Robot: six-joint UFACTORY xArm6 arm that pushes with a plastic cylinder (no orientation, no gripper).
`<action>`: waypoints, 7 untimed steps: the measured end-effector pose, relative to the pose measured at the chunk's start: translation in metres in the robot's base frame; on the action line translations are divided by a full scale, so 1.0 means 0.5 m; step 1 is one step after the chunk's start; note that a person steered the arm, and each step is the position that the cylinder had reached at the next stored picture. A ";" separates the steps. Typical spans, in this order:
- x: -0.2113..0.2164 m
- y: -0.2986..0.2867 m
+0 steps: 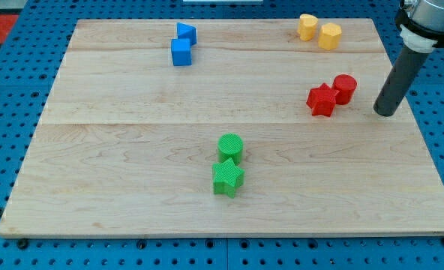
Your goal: Push red circle to the top of the green circle
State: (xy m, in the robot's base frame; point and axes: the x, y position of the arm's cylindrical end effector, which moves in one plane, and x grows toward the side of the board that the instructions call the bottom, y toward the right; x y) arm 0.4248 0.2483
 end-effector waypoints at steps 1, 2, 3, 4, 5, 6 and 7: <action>0.000 0.001; 0.000 0.002; -0.012 0.002; -0.037 0.001; -0.088 -0.020; -0.105 -0.079; -0.072 -0.206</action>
State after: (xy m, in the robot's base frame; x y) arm 0.3890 0.1453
